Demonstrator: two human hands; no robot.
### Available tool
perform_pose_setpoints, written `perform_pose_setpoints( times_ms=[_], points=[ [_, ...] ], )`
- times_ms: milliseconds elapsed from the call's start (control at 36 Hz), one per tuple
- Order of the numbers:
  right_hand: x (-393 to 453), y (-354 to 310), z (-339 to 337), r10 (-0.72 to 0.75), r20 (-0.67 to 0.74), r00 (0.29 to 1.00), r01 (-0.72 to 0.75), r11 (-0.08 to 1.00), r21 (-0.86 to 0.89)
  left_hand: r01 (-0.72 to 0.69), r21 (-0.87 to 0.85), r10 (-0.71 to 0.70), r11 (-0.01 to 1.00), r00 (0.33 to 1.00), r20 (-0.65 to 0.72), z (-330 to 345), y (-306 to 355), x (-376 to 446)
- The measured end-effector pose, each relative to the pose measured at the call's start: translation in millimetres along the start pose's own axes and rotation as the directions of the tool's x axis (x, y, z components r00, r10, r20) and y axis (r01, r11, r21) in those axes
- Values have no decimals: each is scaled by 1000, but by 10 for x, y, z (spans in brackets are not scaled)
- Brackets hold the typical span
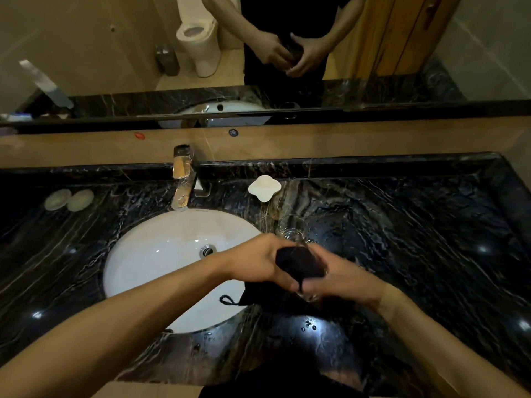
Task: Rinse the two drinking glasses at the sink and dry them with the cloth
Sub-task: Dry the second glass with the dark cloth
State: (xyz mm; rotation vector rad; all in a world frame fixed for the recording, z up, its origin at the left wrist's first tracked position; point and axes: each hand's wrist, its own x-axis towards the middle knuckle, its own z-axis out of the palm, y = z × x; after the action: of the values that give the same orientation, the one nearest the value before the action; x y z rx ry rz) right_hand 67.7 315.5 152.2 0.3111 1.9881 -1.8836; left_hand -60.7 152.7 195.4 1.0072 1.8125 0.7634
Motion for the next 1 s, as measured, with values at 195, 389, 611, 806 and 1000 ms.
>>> perform_pose_setpoints(
  times_ms=[195, 389, 611, 806, 1000],
  points=[
    [87, 85, 9, -29, 32, 999, 35, 982, -188, 63, 2, -62, 998, 989, 137, -80, 64, 13],
    [-61, 103, -26, -127, 411, 903, -102, 865, 492, 45, -91, -30, 995, 988, 154, -291, 136, -93],
    [-39, 260, -75, -104, 30, 994, 68, 822, 565, -56, -510, -136, 858, 934, -331, -338, 2, -248],
    [98, 100, 58, 38, -451, 892, 265, 764, 588, -229, -247, -97, 942, 518, -850, 344, -112, -89],
    [276, -90, 377, 176, -667, 724, 387, 697, 604, -181, 164, 233, 970, 480, -846, 925, -9, 145]
  ],
)
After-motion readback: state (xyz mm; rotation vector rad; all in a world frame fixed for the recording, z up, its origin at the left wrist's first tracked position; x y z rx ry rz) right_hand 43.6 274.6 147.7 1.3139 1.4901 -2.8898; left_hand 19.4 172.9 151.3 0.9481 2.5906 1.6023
